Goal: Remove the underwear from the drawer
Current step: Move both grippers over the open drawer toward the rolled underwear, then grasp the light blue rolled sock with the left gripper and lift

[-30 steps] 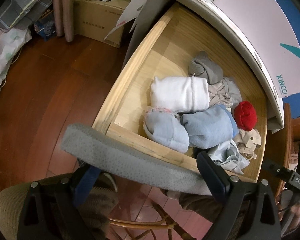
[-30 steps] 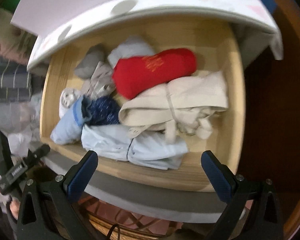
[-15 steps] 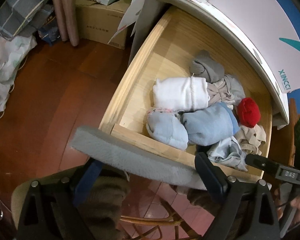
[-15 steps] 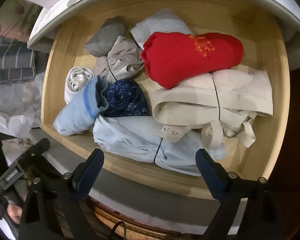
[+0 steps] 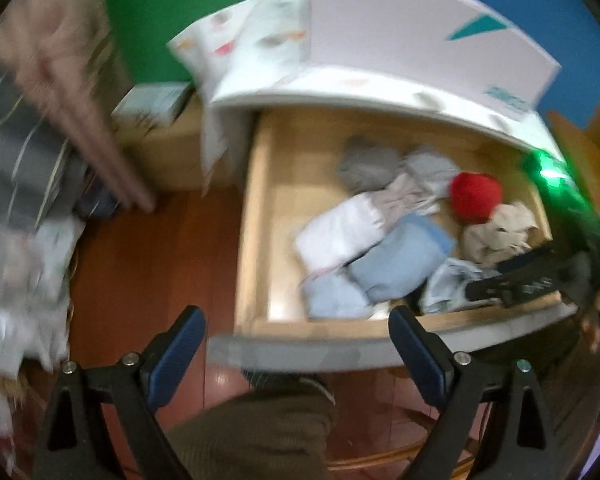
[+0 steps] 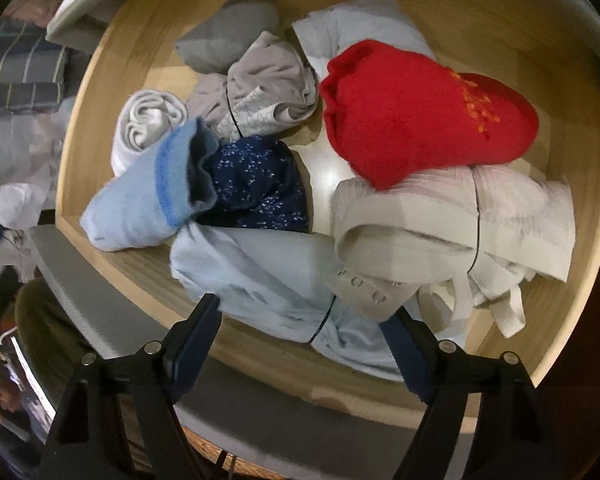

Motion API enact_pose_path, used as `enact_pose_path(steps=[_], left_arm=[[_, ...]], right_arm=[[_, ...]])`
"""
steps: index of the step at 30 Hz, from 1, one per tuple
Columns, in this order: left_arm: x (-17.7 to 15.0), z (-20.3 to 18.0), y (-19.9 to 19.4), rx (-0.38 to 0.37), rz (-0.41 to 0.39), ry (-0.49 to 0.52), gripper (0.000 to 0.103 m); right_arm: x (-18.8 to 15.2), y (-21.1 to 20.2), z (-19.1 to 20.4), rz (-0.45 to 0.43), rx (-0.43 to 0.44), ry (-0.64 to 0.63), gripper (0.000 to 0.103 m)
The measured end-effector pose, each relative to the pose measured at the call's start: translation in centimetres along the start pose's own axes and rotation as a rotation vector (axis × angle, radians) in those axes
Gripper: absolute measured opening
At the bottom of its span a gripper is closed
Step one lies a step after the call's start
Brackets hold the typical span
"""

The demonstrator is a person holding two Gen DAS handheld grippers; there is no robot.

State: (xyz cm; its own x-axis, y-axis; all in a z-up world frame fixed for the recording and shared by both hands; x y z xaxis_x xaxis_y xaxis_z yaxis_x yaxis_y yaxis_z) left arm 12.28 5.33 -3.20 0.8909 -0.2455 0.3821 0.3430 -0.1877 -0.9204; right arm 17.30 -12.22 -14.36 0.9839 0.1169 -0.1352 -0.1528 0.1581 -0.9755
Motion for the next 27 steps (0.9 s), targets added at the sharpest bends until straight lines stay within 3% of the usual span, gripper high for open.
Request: enact_pose_path(steps=[7,14,16,21,27], left_arm=[[1.6,-2.5,2.7,-0.098,0.023,0.137,0.095],[1.9,-4.2,5.7,-0.122,0.095,0.22,0.095],[1.7,-4.8,6.2,-0.124,0.106,0.244,0.095],[1.4,-5.8,7.4,-0.115,0.135,0.289,0.095],[1.5,-5.8,9.1,-0.091,0.181,0.277,0.095]], right_arm=[[0.6,2.3,0.0,0.054,-0.034,-0.014,0.085],[0.7,4.7,0.8,0.08,-0.095,-0.032,0.095],[0.7,5.1,1.0,0.085,-0.088,-0.032,0.093],[0.5,4.8,-1.1,0.085,-0.085,-0.013,0.074],[-0.5,5.0,-2.8,0.072,-0.095,0.043,0.067]])
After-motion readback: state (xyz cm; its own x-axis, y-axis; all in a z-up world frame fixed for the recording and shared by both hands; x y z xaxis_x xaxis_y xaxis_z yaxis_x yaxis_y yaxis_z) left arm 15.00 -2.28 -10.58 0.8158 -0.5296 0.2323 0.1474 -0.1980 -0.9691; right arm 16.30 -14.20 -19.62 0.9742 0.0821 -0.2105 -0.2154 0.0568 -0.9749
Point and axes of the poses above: each gripper's, at about its wrist camera, not at the fingertips, and y roughly the way its jaws point, z to its left, x to its top, the point moved 9 cm from there along y, roughly the way its jaws point, and after that the axes turned 4 degrees about -x, right-handed, at the moved point
